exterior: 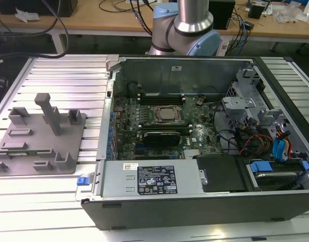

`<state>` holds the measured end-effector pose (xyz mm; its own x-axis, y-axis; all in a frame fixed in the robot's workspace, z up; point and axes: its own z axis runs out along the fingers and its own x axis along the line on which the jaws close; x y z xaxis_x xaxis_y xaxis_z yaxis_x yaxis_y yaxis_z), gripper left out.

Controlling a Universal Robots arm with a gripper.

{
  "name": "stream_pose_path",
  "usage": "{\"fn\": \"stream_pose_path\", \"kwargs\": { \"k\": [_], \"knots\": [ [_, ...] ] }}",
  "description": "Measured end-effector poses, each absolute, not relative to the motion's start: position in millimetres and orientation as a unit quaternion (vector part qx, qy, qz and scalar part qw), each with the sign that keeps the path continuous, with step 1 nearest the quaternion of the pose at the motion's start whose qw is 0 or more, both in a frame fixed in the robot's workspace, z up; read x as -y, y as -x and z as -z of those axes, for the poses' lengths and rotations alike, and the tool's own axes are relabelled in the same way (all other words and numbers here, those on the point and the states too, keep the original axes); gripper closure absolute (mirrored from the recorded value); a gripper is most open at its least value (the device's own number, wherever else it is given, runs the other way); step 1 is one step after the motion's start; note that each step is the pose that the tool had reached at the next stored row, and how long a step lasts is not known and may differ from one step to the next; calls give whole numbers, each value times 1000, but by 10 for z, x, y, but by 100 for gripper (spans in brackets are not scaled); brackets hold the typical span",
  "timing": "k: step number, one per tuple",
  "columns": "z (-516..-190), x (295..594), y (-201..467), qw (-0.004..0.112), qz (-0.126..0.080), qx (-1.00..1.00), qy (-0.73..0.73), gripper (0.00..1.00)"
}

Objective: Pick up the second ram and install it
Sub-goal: 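Pick up the second ram and move it above second insertion slot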

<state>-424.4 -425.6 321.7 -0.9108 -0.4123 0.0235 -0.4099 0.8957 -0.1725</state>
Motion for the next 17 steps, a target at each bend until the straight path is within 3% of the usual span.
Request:
{"fn": "stream_pose_path", "kwargs": {
  "k": [6,17],
  "knots": [
    [-3202,4256,4259,8,106,-956,273,92],
    [-3169,4254,4262,23,108,-907,406,92]
  ]
}}
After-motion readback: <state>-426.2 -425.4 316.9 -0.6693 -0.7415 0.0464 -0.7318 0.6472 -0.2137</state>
